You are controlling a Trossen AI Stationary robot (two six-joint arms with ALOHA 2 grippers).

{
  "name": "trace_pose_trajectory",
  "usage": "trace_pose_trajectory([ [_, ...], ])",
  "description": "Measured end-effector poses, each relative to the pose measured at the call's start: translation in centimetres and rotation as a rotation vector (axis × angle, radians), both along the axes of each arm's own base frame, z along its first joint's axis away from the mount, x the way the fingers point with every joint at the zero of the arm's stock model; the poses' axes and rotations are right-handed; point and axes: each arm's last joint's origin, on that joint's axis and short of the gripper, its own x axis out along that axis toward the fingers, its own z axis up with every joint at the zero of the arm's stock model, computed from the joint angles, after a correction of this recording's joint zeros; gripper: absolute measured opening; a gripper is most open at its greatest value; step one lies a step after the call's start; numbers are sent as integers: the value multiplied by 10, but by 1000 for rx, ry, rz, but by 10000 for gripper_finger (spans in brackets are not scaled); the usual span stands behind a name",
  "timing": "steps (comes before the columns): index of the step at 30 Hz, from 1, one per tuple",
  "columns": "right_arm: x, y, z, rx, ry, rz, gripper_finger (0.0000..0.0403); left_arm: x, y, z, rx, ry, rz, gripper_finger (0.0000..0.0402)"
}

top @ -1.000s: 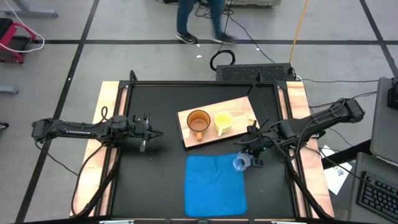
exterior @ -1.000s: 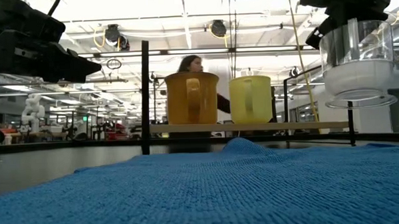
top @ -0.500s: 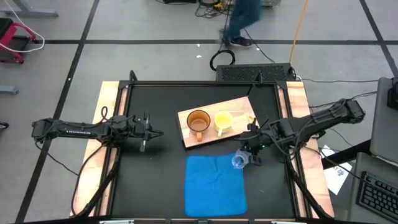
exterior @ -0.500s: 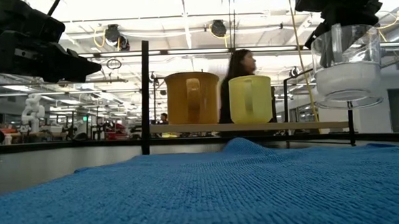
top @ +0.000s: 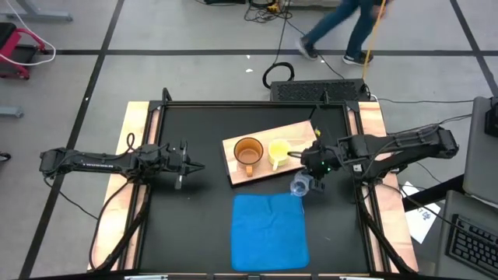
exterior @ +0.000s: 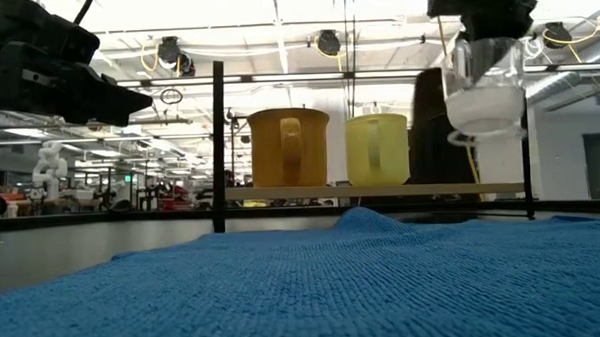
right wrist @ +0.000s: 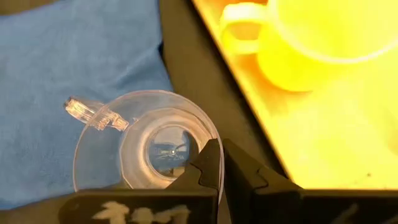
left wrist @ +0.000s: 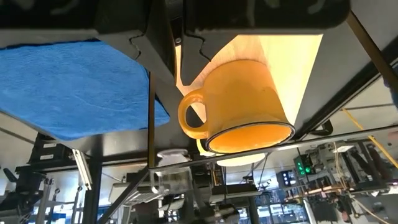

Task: Stack small to large cups/mugs on shelf
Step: Put the transparent mug on the shelf

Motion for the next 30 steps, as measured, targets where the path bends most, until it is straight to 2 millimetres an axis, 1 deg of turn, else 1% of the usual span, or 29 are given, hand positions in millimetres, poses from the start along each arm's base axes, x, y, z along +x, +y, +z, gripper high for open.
trace_pose_trajectory([
  [8, 2, -20, 27, -31, 52, -39, 0, 0, 0, 0, 0, 0, 0, 26],
  [10, 3, -25, 30, -39, 64, -45, 0, 0, 0, 0, 2, 0, 0, 26],
  [16, 3, -40, 31, -63, 72, -69, 0, 0, 0, 0, 29, 1, -3, 26],
  [26, -4, -76, 31, -127, 84, -106, 0, 0, 0, 0, 31, 2, -3, 26],
  [30, -6, -88, 29, -113, 91, -91, 0, 0, 0, 0, 32, 2, -3, 26],
])
